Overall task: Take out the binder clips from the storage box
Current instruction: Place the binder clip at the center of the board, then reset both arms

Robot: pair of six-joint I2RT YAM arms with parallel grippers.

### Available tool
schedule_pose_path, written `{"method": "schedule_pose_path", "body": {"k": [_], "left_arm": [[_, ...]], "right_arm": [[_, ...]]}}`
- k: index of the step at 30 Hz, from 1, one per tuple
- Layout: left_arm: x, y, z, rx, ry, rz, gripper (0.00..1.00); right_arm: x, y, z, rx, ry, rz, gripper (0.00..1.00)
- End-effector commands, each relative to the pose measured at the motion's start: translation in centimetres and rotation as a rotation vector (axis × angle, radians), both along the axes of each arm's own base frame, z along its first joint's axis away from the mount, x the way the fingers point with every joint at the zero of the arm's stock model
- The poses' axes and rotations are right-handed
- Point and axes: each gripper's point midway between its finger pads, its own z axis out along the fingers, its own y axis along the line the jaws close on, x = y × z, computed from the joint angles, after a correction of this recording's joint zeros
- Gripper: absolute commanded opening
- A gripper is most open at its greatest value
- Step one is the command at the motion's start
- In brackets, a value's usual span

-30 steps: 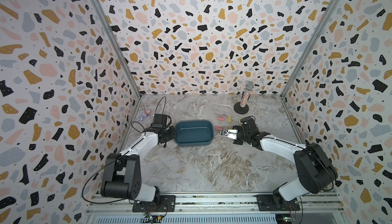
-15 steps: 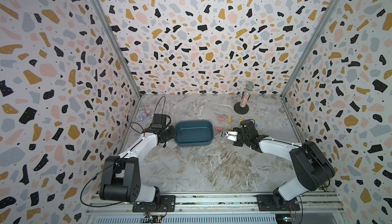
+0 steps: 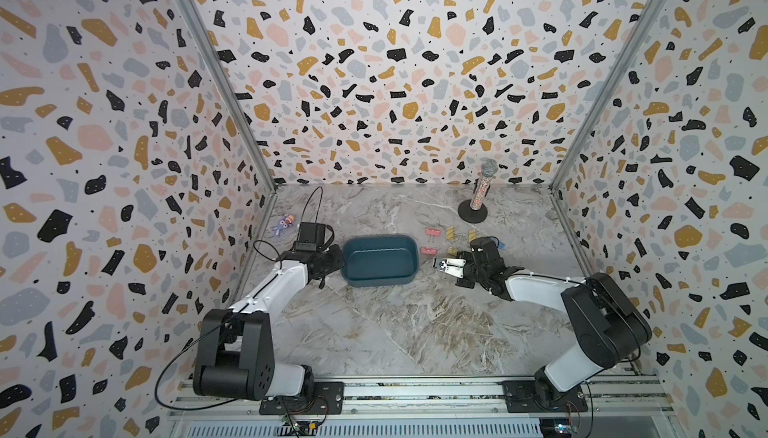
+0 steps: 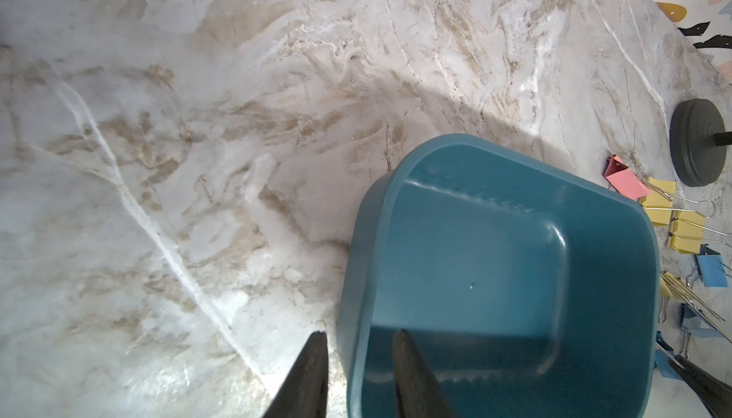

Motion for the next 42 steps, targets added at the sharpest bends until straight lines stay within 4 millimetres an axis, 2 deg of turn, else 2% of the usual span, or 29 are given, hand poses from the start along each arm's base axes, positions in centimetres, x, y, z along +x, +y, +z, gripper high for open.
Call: {"method": "schedule_pose_path", "body": {"k": [1,11,18,23,28,31,37,42], "left_arm": [[0.2,0.1,1.2,0.005,-0.042,0.006,0.32],[0.1,0.3,1.2,0.013,-0.044,0.013,0.32],[0.0,0.4,1.3,0.017,-0.045,0.016,0.33],[0.1,0.5,1.3,0.021,-0.049,0.019,0.46],[0.0,0.7,1.6,0.032,-0.061,0.027,0.61],[-0.2,1.0,1.9,0.044,-0.074,0.037,0.67],[-0.2,0.9,2.6,0.037,-0.1,0.029,0.7],[-0.2,1.2,2.8,0.051,-0.109,0.043,0.94]], "right_arm": [[0.0,-0.2,-0.3,0.012,0.007,-0.022,0.0],[-0.3,-0.3,-1.2,0.008,0.034,-0.021,0.0],[-0.6,-0.3,-1.4,0.008,0.048,-0.012,0.11],[-1.0,-0.2,-1.5,0.012,0.054,-0.005,0.23],[-0.9,-0.1,-1.0,0.029,0.052,-0.012,0.3],[-0.9,0.1,0.3,0.057,0.042,-0.015,0.33],[-0.5,0.2,3.0,0.101,0.0,-0.035,0.35],[-0.1,0.3,5.3,0.135,-0.025,-0.053,0.37]]}}
